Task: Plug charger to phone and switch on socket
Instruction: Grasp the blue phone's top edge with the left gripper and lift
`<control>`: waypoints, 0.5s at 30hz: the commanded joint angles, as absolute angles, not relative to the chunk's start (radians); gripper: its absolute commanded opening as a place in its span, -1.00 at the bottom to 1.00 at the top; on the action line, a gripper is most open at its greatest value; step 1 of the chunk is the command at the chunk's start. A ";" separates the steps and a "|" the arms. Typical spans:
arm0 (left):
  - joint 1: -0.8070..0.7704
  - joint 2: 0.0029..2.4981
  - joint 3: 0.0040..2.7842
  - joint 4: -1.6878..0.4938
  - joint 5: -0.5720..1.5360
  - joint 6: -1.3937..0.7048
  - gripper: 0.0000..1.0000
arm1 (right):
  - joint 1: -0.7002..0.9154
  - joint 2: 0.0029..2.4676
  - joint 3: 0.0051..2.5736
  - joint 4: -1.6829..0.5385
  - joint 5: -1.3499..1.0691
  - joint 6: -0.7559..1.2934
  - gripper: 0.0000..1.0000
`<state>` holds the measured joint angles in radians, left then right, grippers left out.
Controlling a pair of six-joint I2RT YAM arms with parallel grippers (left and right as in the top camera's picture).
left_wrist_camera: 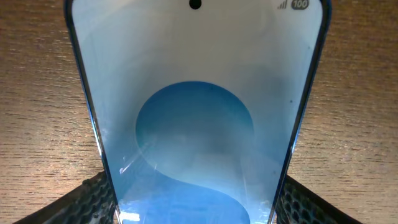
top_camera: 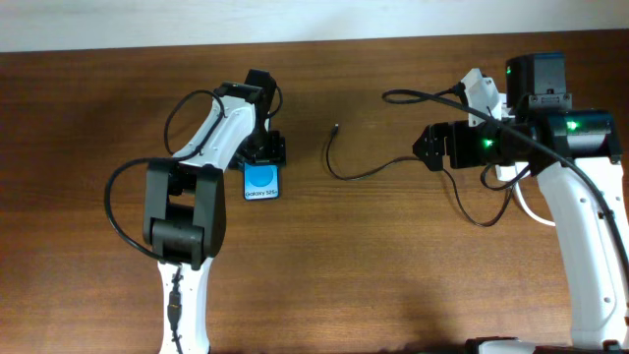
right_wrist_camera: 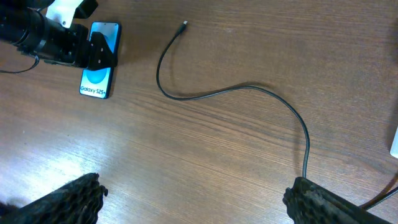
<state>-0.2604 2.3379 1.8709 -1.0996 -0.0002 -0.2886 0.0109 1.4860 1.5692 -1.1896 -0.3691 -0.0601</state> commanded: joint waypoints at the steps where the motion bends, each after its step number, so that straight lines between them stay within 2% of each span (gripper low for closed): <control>1: -0.252 2.359 1.943 -1.137 0.023 -0.303 0.29 | 0.006 1.485 1.584 -1.190 -0.386 -0.062 0.97; 7: -0.252 2.358 2.240 -1.317 0.023 -0.303 0.30 | 0.006 1.485 1.584 -1.189 -0.386 -0.062 0.96; 8: -0.252 2.358 2.268 -1.335 0.023 -0.303 0.18 | 0.006 1.485 1.584 -1.188 -0.386 -0.062 0.96; 9: -0.252 2.358 2.317 -1.361 0.025 -0.303 -0.34 | 0.006 1.486 1.584 -1.187 -0.386 -0.062 0.97; 10: -0.252 2.358 2.341 -1.368 0.036 -0.303 -0.73 | 0.006 1.486 1.584 -1.186 -0.386 -0.062 0.97; 11: -0.252 2.358 2.358 -1.370 0.055 -0.304 -0.92 | 0.006 1.486 1.584 -1.185 -0.386 -0.062 0.97; 12: -0.252 2.358 2.377 -1.370 0.081 -0.337 -1.00 | 0.006 1.486 1.584 -1.185 -0.389 -0.062 0.97; 15: -0.252 2.358 2.387 -1.371 0.120 -0.509 -1.00 | 0.006 1.486 1.584 -1.177 -0.419 0.005 0.97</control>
<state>-0.2604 2.3680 2.3550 -1.3697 0.0608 -0.3431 0.0109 1.4860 1.5692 -1.1870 -0.3840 -0.0521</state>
